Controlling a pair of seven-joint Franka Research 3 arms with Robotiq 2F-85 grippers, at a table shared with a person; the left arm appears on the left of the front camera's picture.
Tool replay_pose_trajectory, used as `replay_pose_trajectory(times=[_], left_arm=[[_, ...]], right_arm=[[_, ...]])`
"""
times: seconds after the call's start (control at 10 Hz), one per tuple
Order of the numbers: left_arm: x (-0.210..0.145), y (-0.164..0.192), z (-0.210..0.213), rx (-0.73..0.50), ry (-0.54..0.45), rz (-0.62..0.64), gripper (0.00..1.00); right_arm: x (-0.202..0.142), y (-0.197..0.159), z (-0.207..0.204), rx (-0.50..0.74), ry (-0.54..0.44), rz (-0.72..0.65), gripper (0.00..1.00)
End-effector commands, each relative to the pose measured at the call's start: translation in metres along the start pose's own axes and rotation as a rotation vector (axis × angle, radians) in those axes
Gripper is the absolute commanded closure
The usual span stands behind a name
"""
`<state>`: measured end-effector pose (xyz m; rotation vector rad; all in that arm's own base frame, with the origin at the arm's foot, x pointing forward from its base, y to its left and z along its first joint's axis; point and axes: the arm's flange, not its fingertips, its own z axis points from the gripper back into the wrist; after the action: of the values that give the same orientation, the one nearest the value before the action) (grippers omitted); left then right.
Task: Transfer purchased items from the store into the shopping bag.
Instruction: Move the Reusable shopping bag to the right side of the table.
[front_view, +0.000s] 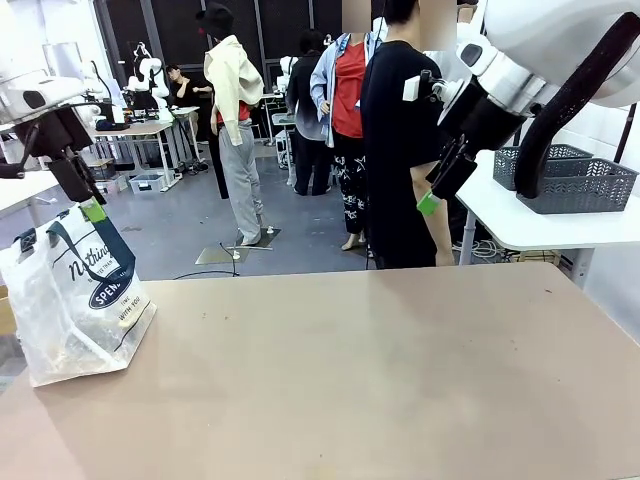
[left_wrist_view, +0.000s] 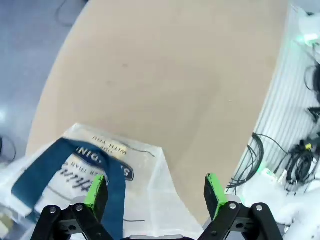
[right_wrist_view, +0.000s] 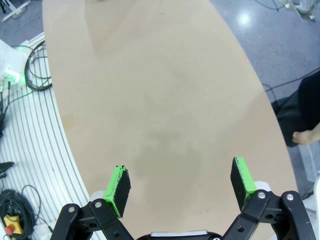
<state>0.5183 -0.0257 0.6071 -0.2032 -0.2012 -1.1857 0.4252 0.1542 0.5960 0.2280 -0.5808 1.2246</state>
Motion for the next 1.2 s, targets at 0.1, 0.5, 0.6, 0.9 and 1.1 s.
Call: replay_pose_trajectory(times=[0.1,0.5,0.6,0.9,1.1], left_arm=[[-0.009,0.015,0.015,-0.02,-0.169,-0.221,0.0],[-0.016,0.006,-0.012,0.081,-0.311,-0.325,0.0],[-0.019,0.006,-0.014,0.125,-0.343,-0.325,0.0],[-0.014,0.013,-0.011,0.102,-0.317,-0.309,0.0],[-0.014,0.013,-0.011,0.102,-0.317,-0.309,0.0]], right_arm=[[0.0,0.001,0.001,-0.001,0.021,-0.003,0.0],[0.0,0.001,0.001,-0.001,0.021,-0.003,0.0],[0.0,0.001,0.001,-0.001,0.021,-0.003,0.0],[0.0,0.001,0.001,-0.001,0.021,-0.003,0.0],[0.0,0.001,0.001,-0.001,0.021,-0.003,0.0]])
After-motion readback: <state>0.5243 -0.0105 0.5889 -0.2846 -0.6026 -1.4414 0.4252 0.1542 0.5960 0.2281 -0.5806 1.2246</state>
